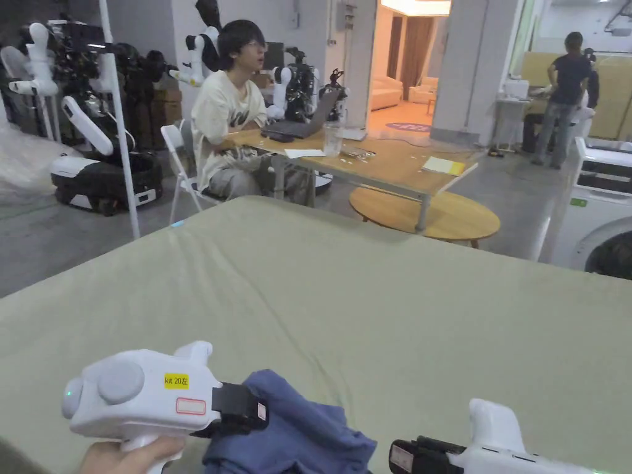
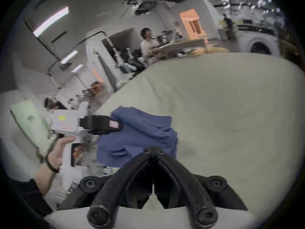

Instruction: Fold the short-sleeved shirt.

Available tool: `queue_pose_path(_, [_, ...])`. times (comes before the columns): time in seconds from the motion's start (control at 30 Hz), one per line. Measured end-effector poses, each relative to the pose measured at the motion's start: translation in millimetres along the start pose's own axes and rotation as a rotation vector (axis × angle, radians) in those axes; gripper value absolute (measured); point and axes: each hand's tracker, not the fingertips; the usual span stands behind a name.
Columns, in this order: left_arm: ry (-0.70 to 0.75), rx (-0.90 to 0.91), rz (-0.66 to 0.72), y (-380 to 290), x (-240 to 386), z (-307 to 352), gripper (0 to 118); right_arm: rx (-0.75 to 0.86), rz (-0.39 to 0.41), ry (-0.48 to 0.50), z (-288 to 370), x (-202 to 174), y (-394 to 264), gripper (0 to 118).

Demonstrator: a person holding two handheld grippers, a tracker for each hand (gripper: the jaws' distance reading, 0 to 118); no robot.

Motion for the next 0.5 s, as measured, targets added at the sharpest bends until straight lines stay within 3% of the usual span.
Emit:
queue_pose_path(0.13, [0.126,0.069,-0.011,18.1,-24.7,6.0,27,-0.009,-0.02,-0.004,-62.8,-20.0,18.6,0])
queue_pose_path(0.23, [0.266,0.211,-0.069,21.1,-23.3,22.8,82,-0.032,-0.015,-0.021,-78.5,-27.7,23.1,0])
queue_pose_path(0.4, [0.282,0.346,-0.26,-8.5,41.0,78.0,82,0.077,-0.005,-0.038,-37.1,-19.4,19.6,0])
queue_pose_path(0.5, [0.255,0.518,-0.286,-34.1,91.4,99.3,82,0.097,-0.112,-0.058,-8.6,-5.5,17.5,0])
